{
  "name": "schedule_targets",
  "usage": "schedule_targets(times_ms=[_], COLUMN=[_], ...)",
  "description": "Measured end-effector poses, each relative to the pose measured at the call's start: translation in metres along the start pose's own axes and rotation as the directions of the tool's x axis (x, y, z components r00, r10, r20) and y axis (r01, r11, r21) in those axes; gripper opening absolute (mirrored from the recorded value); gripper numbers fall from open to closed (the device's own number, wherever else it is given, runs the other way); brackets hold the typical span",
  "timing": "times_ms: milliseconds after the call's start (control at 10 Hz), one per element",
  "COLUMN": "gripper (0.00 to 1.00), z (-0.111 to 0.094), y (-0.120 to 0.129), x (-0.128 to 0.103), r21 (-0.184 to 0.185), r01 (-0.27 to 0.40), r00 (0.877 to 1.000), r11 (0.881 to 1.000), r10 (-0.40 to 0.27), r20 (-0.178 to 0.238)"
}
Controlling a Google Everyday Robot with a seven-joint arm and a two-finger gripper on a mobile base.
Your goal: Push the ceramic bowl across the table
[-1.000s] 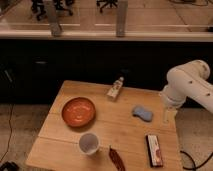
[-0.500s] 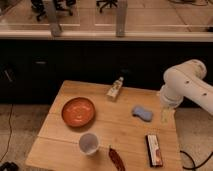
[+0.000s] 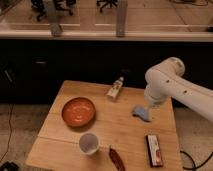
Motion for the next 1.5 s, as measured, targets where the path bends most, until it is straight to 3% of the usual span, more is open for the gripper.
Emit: schedule_targets(times_ms=[300,500,800,1100,1500], gripper=[0.8,0.8,0.8,0.8,0.8], z=[0.001,0.002,0.006,0.009,0.013], y=[-0.012,-0.013,-0.022,-0.028,-0.039], x=[-0.04,-0.047,-0.084,-0.094,-0.126], r21=[0.005,0.002,0.02,0.029,0.04], r01=[0.035,0.05,0.085,0.11,0.15], r00=[0.999,0.999,0.996,0.994,0.988], r11=[0.999,0.999,0.996,0.994,0.988], r10=[-0.035,-0.05,-0.085,-0.11,-0.151], r20=[0.006,0.001,0.01,0.011,0.022])
